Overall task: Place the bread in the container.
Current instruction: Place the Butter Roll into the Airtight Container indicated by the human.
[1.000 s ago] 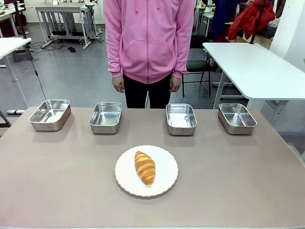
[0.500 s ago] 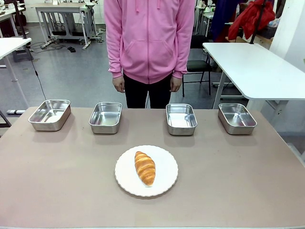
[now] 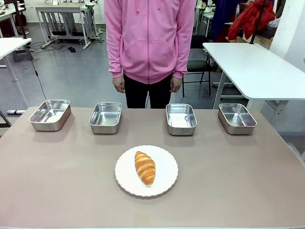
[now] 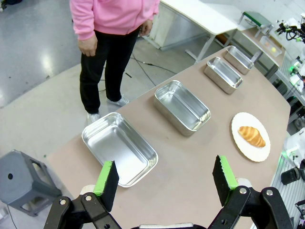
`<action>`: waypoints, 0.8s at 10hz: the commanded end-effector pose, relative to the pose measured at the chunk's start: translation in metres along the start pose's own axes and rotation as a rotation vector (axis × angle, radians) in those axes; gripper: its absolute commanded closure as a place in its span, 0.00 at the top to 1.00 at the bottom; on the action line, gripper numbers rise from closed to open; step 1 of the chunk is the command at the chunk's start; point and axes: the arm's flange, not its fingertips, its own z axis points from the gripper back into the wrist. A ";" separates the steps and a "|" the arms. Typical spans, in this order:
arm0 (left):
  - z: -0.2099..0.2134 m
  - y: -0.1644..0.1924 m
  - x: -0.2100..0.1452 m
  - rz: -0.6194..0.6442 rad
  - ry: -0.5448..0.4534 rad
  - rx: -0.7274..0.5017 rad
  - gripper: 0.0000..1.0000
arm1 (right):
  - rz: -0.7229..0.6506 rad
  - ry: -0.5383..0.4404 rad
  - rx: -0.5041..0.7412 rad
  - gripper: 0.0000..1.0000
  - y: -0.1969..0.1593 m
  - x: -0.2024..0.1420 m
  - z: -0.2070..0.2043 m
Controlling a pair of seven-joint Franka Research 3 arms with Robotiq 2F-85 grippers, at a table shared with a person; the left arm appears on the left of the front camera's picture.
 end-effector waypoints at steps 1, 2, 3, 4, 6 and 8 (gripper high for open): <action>0.001 -0.001 0.000 -0.008 -0.012 -0.010 1.00 | 0.005 -0.004 0.002 1.00 0.001 0.002 0.000; 0.001 -0.001 0.000 -0.008 -0.012 -0.010 1.00 | 0.005 -0.004 0.002 1.00 0.001 0.002 0.000; 0.001 -0.001 0.000 -0.008 -0.012 -0.010 1.00 | 0.005 -0.004 0.002 1.00 0.001 0.002 0.000; 0.001 -0.001 0.000 -0.008 -0.012 -0.010 1.00 | 0.005 -0.004 0.002 1.00 0.001 0.002 0.000; 0.001 -0.001 0.000 -0.008 -0.012 -0.010 1.00 | 0.005 -0.004 0.002 1.00 0.001 0.002 0.000; 0.001 -0.001 0.000 -0.008 -0.012 -0.010 1.00 | 0.005 -0.004 0.002 1.00 0.001 0.002 0.000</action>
